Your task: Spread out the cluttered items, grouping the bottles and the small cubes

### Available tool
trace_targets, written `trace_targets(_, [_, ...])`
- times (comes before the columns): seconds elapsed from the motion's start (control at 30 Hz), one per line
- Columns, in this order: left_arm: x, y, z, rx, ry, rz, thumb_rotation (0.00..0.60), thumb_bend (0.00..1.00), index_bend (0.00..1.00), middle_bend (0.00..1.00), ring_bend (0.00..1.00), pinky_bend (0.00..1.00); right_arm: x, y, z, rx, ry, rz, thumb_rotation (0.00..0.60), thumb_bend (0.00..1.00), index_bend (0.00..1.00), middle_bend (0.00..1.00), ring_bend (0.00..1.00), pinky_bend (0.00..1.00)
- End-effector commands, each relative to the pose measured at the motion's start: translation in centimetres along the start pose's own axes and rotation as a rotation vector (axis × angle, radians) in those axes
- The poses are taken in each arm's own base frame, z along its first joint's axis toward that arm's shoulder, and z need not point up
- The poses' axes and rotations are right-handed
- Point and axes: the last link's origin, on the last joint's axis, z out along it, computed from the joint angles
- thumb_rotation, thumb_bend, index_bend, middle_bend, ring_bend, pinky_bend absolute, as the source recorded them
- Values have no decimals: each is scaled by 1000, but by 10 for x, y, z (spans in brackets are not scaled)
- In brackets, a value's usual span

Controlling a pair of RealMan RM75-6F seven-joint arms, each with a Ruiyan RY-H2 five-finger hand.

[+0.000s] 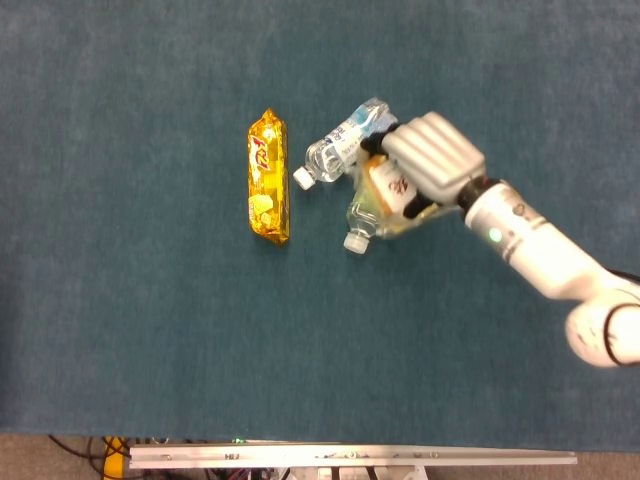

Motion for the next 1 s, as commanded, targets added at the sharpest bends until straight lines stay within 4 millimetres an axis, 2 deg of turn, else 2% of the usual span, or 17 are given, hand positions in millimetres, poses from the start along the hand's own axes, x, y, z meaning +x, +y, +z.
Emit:
trace_targets(0.03, [-2, 2, 1, -4, -5, -1, 600, 393, 206, 222, 186, 233, -11, -11, -19, 78, -61, -12, 600, 94, 613, 489, 484, 720])
trace_targets(0.47, [-4, 0, -1, 4, -8, -1, 600, 393, 206, 222, 186, 234, -52, -52, -40, 271, -213, -40, 600, 94, 613, 489, 478, 719])
trace_targets(0.73, [-4, -1, -2, 10, -6, -1, 600, 393, 207, 222, 186, 234, -67, -59, -45, 312, -286, -74, 600, 94, 611, 478, 448, 689])
trace_targets(0.83, [-5, -1, -2, 10, -7, -2, 600, 393, 206, 222, 186, 233, -70, -60, -48, 323, -316, -82, 600, 94, 540, 446, 416, 655])
trace_targets(1.0, [-5, -1, -2, 8, -7, -3, 600, 393, 206, 222, 186, 227, -73, -60, -54, 346, -354, -97, 600, 73, 346, 354, 334, 578])
